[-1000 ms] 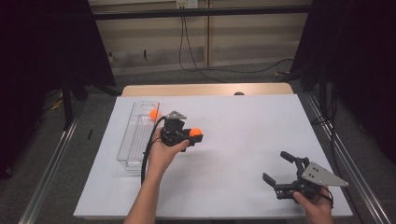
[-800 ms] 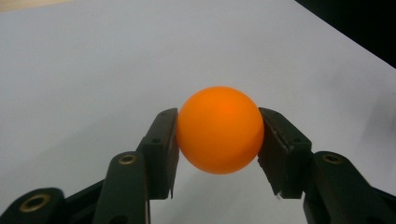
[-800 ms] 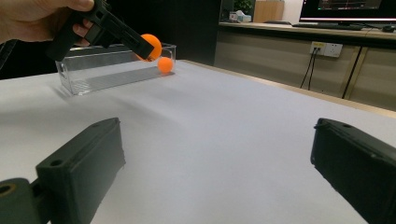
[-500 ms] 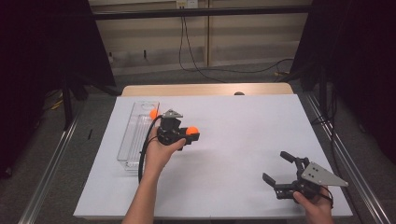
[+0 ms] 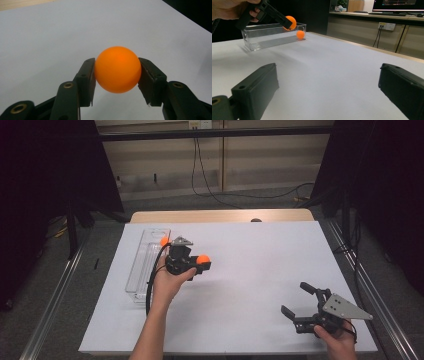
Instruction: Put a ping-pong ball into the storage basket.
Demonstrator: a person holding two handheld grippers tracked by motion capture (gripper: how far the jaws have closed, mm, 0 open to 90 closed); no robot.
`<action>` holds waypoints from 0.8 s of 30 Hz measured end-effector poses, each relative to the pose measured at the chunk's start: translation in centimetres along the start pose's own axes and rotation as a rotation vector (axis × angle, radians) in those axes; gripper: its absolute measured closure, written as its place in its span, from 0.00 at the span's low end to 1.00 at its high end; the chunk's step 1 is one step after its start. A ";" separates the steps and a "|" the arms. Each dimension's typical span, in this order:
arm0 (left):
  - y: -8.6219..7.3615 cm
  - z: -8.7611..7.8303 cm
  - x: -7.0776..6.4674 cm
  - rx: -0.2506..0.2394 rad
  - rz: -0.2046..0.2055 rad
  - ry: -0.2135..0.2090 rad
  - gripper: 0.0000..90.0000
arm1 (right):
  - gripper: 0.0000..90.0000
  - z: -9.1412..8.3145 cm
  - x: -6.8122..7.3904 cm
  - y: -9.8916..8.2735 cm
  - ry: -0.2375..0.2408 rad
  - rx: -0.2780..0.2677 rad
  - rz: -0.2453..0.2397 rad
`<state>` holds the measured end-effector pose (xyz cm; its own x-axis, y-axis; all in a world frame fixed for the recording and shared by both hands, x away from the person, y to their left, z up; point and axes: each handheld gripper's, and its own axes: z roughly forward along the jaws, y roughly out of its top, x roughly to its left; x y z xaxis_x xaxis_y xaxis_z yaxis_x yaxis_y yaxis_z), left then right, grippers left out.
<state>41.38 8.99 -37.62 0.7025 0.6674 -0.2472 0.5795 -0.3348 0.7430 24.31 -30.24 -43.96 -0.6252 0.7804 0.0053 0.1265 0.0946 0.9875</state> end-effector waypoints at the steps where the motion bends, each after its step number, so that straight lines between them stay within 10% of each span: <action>1: 0.0 -0.1 0.1 0.002 0.000 -0.001 0.56 | 0.02 0.0 0.0 0.0 0.001 0.001 0.001; 24: 0.0 -1.4 0.9 -0.021 -0.019 0.026 0.56 | 0.02 0.0 0.0 0.0 0.000 0.001 0.000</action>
<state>41.43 10.53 -36.95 0.6804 0.6908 -0.2447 0.5834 -0.3085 0.7513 24.28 -30.26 -43.94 -0.6252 0.7804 0.0057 0.1272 0.0946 0.9874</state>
